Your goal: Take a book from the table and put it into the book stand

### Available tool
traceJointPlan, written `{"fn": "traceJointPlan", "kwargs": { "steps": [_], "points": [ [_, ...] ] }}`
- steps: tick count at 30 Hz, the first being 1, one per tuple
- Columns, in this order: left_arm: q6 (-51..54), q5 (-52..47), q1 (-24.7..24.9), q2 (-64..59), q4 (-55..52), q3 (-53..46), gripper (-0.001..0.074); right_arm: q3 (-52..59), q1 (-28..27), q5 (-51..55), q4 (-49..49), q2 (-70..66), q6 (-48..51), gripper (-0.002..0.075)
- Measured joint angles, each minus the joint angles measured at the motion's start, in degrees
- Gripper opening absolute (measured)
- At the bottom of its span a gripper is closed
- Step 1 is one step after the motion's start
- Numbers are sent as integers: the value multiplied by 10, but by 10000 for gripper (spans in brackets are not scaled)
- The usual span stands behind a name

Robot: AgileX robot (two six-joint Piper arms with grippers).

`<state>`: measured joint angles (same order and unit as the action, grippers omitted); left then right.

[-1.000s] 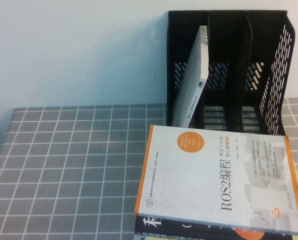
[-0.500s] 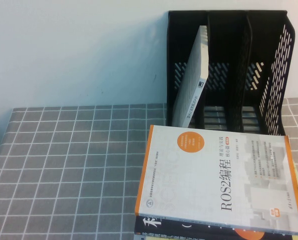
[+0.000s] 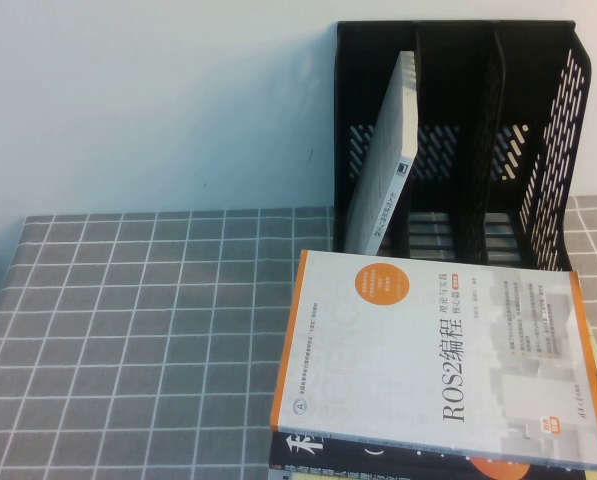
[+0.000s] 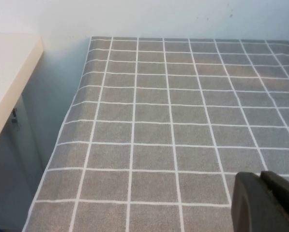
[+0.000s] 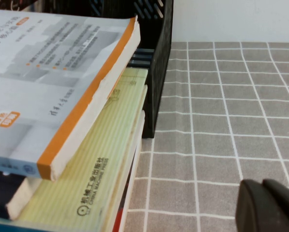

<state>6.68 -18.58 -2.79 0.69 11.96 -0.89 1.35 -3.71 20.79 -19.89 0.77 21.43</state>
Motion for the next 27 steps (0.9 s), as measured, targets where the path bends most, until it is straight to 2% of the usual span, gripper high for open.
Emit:
{"fn": "traceJointPlan", "kwargs": {
  "steps": [10,15,27],
  "points": [
    [0,25,0,0,17,-2,-3,1,0,-3,-1,0,0,-3],
    [0,43,0,0,37,-3,-3,3,0,-42,-20,0,0,-3],
    [0,212,0,0,88,-3,-3,3,0,-196,-42,0,0,-3]
  ]
}}
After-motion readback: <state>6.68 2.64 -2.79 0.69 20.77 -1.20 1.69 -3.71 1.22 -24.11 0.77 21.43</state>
